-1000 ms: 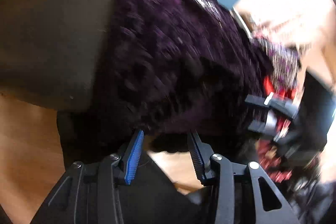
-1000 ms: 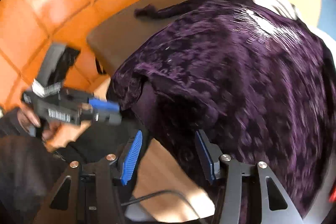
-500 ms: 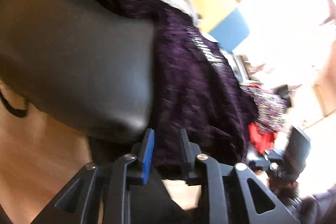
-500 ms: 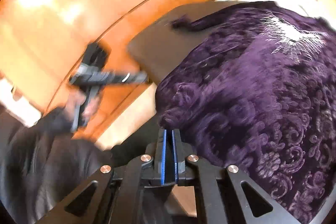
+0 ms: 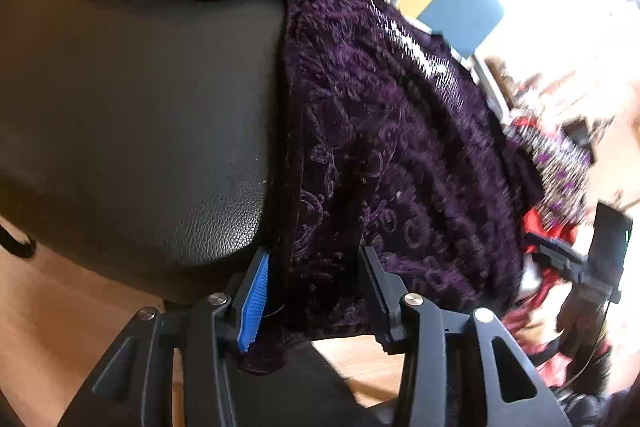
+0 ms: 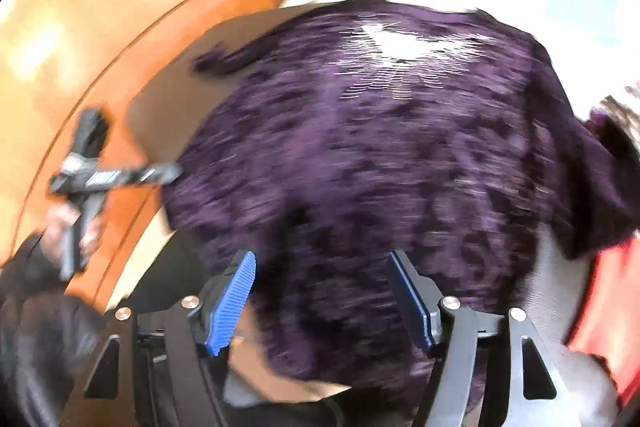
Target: Fold clothes
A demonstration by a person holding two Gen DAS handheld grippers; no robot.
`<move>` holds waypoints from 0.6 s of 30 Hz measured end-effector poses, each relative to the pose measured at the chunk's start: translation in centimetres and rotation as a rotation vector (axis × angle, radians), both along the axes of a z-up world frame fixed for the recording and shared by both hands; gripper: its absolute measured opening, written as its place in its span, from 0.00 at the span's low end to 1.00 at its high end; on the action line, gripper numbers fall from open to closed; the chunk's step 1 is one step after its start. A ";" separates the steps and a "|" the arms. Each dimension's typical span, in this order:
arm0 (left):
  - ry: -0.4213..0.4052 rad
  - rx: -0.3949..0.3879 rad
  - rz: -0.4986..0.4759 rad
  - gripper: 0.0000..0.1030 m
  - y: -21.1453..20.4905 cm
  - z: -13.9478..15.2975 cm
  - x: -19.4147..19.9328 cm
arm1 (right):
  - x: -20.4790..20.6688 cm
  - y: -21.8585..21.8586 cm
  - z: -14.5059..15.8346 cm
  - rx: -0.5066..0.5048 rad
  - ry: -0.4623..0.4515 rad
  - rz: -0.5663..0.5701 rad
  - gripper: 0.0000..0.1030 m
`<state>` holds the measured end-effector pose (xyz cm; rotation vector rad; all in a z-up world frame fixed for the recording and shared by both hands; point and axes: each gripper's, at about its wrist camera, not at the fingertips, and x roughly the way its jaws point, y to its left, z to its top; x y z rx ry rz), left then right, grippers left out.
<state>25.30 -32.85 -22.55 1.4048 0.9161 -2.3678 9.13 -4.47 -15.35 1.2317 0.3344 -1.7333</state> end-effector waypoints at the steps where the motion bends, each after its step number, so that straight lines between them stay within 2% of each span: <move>1: -0.046 -0.070 -0.030 0.16 0.4 0.1 -0.4 | -0.8 0.6 -0.9 0.017 -0.022 -0.041 0.67; 2: -0.067 -0.098 -0.049 0.10 0.3 0.1 -0.5 | -1.5 1.3 -2.1 0.024 -0.071 -0.080 0.67; 4: -0.110 -0.139 -0.068 0.06 -0.4 0.3 -0.2 | -3.0 2.1 -3.4 0.005 -0.109 -0.106 0.66; 6: -0.148 -0.184 -0.061 0.06 -1.3 0.7 0.5 | -3.0 3.4 -3.2 0.009 -0.076 -0.126 0.66; 9: -0.180 -0.188 -0.033 0.07 -3.1 0.9 2.7 | -3.0 5.2 -3.5 0.031 -0.029 -0.146 0.66; 11: -0.207 -0.153 -0.017 0.07 -3.8 0.5 4.3 | -2.9 5.9 -3.6 0.007 -0.022 -0.144 0.66; 12: -0.216 -0.140 -0.021 0.08 -3.4 0.3 3.8 | -2.9 6.2 -3.7 -0.006 -0.019 -0.143 0.66; 13: -0.207 -0.144 -0.009 0.09 -3.4 0.6 4.2 | -2.7 5.9 -3.8 -0.001 0.000 -0.131 0.68; 15: -0.124 -0.111 0.044 0.11 -4.0 1.8 4.6 | -2.3 5.0 -3.8 0.011 0.036 -0.102 0.75; 17: 0.056 -0.048 0.080 0.20 -4.1 3.8 3.2 | -1.8 4.4 -3.6 0.012 0.053 -0.067 0.90; 18: 0.105 -0.042 0.074 0.20 -3.9 4.3 1.9 | -1.7 4.2 -3.7 0.009 0.060 -0.068 1.00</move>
